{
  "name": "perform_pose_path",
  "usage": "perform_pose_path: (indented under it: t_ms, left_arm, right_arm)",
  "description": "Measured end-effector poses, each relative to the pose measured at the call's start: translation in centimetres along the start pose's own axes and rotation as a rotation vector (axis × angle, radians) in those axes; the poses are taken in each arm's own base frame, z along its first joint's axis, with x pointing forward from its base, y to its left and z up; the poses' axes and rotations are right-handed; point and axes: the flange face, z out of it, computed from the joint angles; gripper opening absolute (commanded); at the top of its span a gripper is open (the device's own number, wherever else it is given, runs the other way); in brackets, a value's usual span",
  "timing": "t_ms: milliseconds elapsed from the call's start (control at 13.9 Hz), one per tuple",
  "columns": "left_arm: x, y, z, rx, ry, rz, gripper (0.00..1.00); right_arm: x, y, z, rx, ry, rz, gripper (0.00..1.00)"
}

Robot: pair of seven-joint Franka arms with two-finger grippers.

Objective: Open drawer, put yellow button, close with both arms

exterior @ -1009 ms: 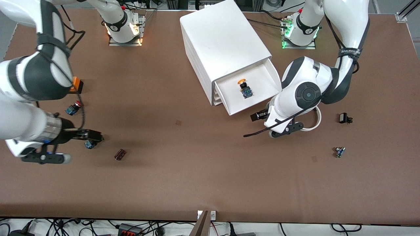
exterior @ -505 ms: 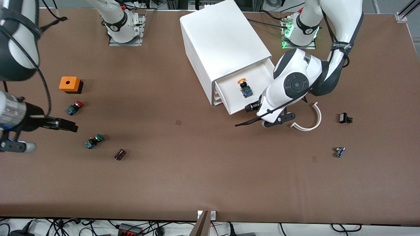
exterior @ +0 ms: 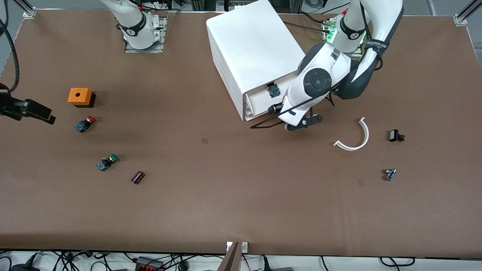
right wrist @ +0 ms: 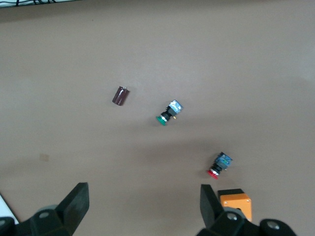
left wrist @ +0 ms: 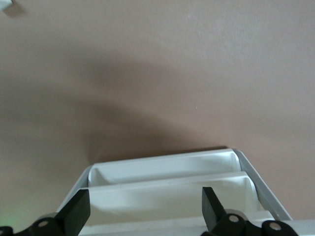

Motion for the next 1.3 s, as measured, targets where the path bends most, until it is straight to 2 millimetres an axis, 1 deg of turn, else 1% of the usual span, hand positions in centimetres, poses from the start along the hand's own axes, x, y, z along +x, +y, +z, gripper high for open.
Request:
perform_pose_path:
  t_ms: [144,360,432,649,793,1297]
  left_arm:
    - [-1.0,0.5,0.4,0.006,-0.007,0.001,1.00]
    - [-2.4,1.1,1.1,0.012,-0.013,0.011,1.00]
    - [-2.9,1.3,1.2,0.012,-0.015,0.009,1.00]
    - [-4.1,1.8,1.6,0.017,-0.021,0.009,1.00]
    - [-4.6,2.1,1.8,0.020,-0.023,0.015,1.00]
    - [-5.1,2.3,2.0,0.022,-0.025,0.022,1.00]
  right_arm:
    - [-1.1,0.8,-0.9,-0.004,-0.007,-0.010,1.00]
    - [-2.6,1.1,-1.5,-0.023,-0.028,-0.016,1.00]
    - [-3.1,1.1,-1.3,-0.024,-0.032,-0.018,1.00]
    - [-4.4,1.1,0.4,-0.028,-0.022,-0.021,1.00]
    - [-5.1,1.2,1.1,-0.030,-0.026,-0.021,1.00]
    - [-5.7,1.2,1.0,-0.035,-0.033,-0.023,1.00]
